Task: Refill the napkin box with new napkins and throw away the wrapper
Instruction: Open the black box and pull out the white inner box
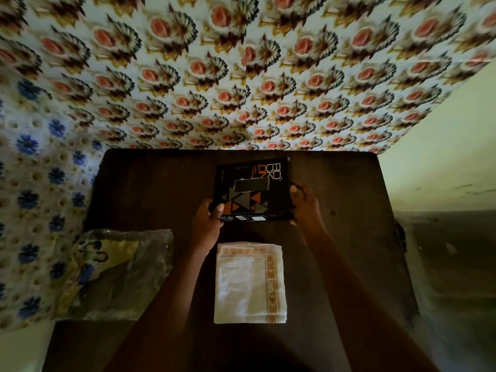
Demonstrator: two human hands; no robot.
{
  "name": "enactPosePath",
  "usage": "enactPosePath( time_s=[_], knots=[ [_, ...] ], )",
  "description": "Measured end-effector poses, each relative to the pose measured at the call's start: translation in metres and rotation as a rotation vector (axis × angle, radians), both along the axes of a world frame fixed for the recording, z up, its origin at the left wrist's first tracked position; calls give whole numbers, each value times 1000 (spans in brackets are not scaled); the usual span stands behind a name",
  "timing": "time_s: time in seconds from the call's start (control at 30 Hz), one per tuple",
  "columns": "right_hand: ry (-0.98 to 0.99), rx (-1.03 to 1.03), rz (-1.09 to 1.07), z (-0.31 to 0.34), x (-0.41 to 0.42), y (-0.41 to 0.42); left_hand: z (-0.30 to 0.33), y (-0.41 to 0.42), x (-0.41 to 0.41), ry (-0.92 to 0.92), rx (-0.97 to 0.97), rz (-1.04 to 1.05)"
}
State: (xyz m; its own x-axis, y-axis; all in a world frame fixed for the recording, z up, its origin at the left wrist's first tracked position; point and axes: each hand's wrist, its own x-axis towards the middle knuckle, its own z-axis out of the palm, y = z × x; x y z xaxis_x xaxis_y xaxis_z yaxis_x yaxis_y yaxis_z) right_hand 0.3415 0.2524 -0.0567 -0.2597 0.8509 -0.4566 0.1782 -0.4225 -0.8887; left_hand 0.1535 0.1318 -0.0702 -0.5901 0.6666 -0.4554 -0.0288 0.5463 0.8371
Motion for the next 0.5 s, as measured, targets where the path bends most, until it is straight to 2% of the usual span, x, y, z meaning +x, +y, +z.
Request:
enactPosePath(
  time_s=[0.17,0.37,0.5],
  knots=[
    [-27,-22,41,-1,1,1,0,-1,0,-19,-8,29],
    [-50,-66,63,5,2,6,2,-5,-6,136,-111,-72],
    [-89,-110,113,13,5,16,3,-8,-11,145,-112,-70]
  ],
)
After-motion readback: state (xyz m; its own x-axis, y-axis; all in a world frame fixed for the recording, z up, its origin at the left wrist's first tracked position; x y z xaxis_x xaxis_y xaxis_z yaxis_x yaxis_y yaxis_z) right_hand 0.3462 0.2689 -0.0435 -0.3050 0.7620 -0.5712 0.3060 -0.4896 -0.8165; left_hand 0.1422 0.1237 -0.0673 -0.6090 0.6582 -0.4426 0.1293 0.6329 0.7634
